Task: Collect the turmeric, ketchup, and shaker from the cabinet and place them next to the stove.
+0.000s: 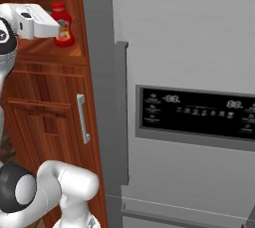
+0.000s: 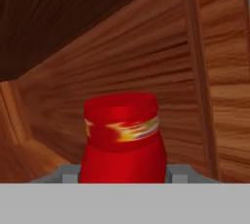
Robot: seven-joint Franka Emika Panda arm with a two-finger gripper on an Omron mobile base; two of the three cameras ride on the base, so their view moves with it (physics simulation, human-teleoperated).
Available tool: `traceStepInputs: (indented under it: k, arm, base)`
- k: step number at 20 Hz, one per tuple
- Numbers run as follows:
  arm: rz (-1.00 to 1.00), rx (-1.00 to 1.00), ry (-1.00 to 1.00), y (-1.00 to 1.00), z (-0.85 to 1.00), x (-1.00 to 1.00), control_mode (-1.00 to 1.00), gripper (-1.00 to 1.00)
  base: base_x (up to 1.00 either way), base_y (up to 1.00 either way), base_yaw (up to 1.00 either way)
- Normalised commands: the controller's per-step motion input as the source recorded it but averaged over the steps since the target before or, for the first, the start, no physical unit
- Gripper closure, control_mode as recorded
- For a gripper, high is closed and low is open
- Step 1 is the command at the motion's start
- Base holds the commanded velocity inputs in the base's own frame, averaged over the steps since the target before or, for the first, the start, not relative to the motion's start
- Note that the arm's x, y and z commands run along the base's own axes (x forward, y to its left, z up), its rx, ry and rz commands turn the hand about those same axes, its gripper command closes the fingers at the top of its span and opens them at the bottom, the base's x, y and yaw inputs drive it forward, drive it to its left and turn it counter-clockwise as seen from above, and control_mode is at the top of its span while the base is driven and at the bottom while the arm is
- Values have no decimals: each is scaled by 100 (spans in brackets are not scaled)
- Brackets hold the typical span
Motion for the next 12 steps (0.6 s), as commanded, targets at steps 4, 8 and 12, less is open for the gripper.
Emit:
traceStepInputs:
  k: [4,8,12]
  arm:
    - [0,-1,15,1,9,-68,-100,100]
    - [5,-9,11,-2,-14,-85,-100,100]
    - [10,-9,5,-29,-38,-97,-100,100]
  base:
    - [0,0,0]
    - [0,0,0]
    - [0,0,0]
